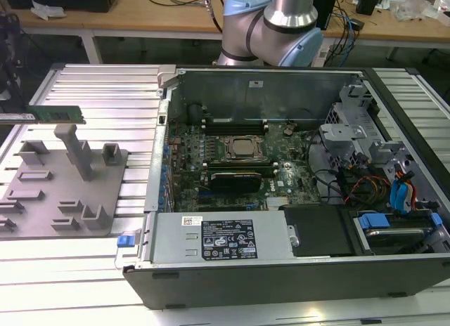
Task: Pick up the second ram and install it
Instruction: 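Pick up the second ram and move it above second insertion slot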
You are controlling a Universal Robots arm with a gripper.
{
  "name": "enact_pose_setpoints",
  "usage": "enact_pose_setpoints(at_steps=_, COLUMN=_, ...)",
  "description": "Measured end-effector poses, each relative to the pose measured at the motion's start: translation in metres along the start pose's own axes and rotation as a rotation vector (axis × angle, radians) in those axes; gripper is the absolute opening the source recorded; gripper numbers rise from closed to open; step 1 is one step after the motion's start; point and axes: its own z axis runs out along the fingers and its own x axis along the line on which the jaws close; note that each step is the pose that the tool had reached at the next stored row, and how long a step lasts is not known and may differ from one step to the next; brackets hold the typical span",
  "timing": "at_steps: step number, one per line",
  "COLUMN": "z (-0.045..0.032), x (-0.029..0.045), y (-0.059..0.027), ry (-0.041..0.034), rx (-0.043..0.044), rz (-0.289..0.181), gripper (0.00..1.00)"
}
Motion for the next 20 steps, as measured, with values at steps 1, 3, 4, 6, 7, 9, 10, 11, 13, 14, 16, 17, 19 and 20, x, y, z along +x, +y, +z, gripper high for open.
enact_pose_setpoints(at_steps=1, z=-0.0001, x=-0.0001, y=-0.0047, ry=0.0001, rx=-0.0001, rz=0.000, gripper=0.09)
enact_pose_setpoints(at_steps=3, z=-0.0002, x=-0.0002, y=-0.0134, ry=0.0000, rx=0.0000, rz=0.000, gripper=0.09)
enact_pose_setpoints(at_steps=4, z=-0.0003, x=-0.0003, y=-0.0179, ry=0.0000, rx=0.0000, rz=0.000, gripper=0.09)
enact_pose_setpoints(at_steps=6, z=-0.0004, x=-0.0004, y=-0.0221, ry=0.0001, rx=-0.0001, rz=0.000, gripper=0.09)
enact_pose_setpoints(at_steps=7, z=-0.0005, x=-0.0005, y=-0.0247, ry=0.0001, rx=-0.0001, rz=0.000, gripper=0.09)
enact_pose_setpoints(at_steps=9, z=-0.0006, x=-0.0006, y=-0.0283, ry=0.0001, rx=-0.0001, rz=0.000, gripper=0.09)
enact_pose_setpoints(at_steps=10, z=-0.0006, x=-0.0006, y=-0.0316, ry=0.0000, rx=-0.0001, rz=0.000, gripper=0.09)
enact_pose_setpoints(at_steps=11, z=-0.0006, x=-0.0006, y=-0.0348, ry=0.0000, rx=0.0000, rz=0.000, gripper=0.09)
enact_pose_setpoints(at_steps=13, z=-0.0007, x=-0.0007, y=-0.0395, ry=0.0000, rx=0.0000, rz=0.000, gripper=0.09)
enact_pose_setpoints(at_steps=14, z=-0.0008, x=-0.0008, y=-0.0434, ry=0.0000, rx=0.0000, rz=0.000, gripper=0.09)
enact_pose_setpoints(at_steps=16, z=-0.0009, x=-0.0009, y=-0.0482, ry=0.0001, rx=-0.0001, rz=0.000, gripper=0.09)
enact_pose_setpoints(at_steps=17, z=-0.0009, x=-0.0010, y=-0.0519, ry=0.0000, rx=0.0000, rz=0.000, gripper=0.09)
enact_pose_setpoints(at_steps=19, z=-0.0010, x=-0.0011, y=-0.0551, ry=0.0000, rx=0.0000, rz=0.000, gripper=0.09)
enact_pose_setpoints(at_steps=20, z=-0.0011, x=-0.0011, y=-0.0582, ry=0.0001, rx=-0.0001, rz=0.000, gripper=0.09)
